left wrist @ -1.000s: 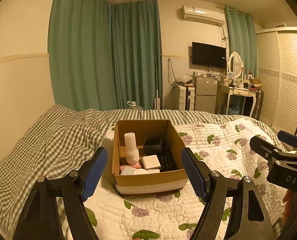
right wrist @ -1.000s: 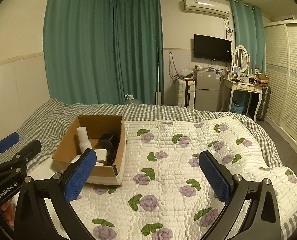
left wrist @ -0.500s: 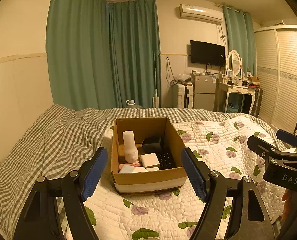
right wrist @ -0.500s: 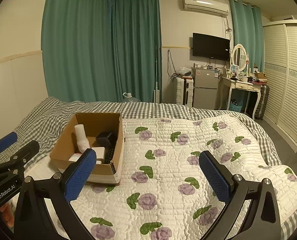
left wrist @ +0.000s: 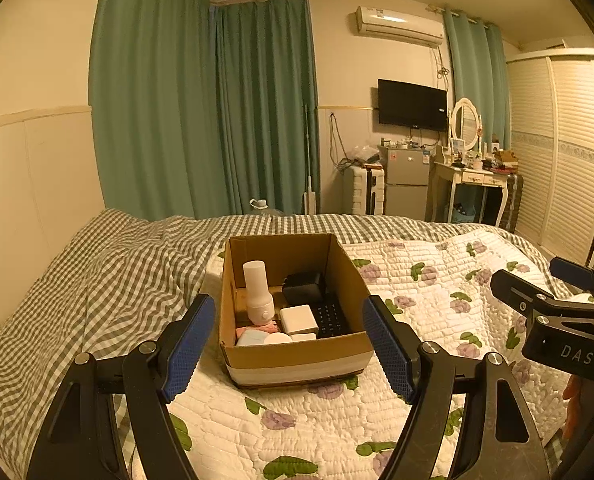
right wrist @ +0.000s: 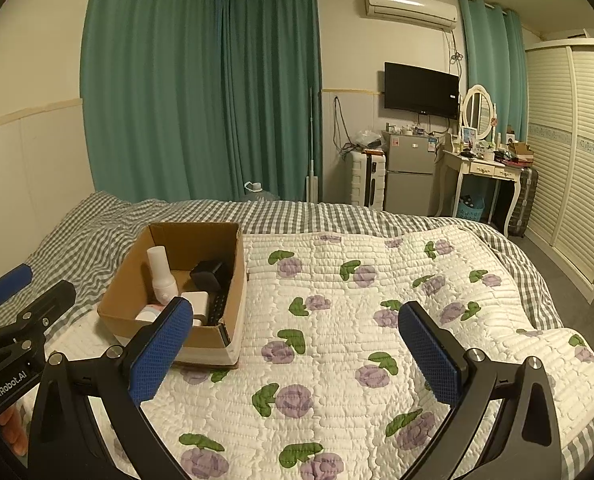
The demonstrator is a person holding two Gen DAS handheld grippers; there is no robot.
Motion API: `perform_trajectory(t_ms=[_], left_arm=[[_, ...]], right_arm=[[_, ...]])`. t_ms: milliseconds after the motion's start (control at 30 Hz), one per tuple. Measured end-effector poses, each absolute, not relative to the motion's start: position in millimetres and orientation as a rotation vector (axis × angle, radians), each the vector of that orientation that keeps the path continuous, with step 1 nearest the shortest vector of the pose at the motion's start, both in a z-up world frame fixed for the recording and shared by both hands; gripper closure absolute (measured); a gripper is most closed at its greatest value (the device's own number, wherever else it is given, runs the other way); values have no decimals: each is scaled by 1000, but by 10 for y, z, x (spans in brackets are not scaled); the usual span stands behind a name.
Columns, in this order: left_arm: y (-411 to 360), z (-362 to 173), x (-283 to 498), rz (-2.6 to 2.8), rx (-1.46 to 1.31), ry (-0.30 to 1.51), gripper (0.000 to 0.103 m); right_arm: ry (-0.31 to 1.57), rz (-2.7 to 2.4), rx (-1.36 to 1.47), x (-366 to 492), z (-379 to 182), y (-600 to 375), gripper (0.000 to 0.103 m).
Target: Organize rigid objects
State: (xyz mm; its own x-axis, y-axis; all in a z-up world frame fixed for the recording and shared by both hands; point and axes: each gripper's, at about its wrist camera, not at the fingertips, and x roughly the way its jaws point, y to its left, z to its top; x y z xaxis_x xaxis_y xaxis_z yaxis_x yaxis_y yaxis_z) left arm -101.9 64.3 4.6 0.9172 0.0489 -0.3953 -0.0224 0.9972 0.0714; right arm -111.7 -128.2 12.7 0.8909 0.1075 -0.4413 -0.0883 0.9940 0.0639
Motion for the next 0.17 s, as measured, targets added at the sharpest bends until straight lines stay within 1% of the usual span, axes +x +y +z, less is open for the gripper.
perform_trajectory(t_ms=[167], left_arm=[[632,44,-1035,30,65,405,24]], right_arm=[[464,100,37,-1112,114,-1281,0]])
